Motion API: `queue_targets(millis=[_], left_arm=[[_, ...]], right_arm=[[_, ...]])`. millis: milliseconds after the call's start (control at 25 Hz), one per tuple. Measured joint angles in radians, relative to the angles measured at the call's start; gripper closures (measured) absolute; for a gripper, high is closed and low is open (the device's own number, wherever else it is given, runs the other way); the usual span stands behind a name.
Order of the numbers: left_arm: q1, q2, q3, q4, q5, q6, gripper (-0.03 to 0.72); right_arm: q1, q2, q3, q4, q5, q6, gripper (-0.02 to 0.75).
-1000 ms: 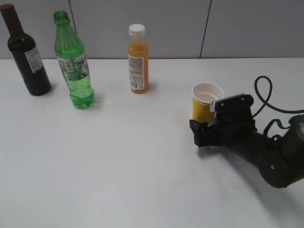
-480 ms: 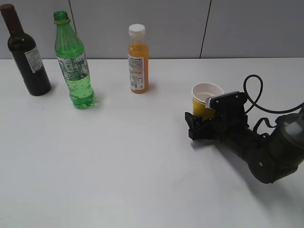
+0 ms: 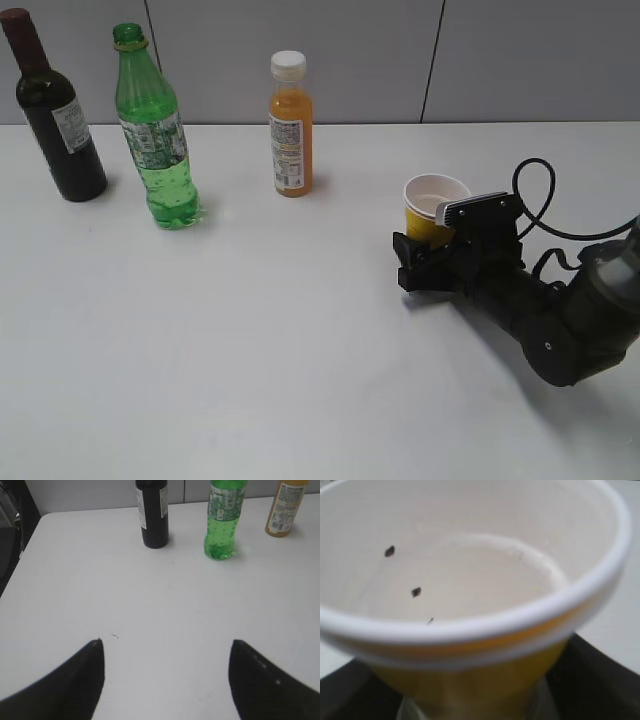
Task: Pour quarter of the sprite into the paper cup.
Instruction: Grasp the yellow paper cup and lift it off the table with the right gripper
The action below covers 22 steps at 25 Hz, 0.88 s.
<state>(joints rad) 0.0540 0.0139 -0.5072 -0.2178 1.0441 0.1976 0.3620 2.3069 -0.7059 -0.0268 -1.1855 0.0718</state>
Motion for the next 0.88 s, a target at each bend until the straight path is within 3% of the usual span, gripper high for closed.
queue_targets(millis=[680, 880], left_arm=[[0.000, 0.000, 0.000, -0.001, 0.000, 0.000, 0.099], [0.000, 0.000, 0.000, -0.001, 0.000, 0.000, 0.099]], right_arm=[[-0.003, 0.034, -0.057, -0.040, -0.010, 0.004, 0.160], [-0.004, 0.035, -0.057, -0.039, -0.019, 0.005, 0.230]])
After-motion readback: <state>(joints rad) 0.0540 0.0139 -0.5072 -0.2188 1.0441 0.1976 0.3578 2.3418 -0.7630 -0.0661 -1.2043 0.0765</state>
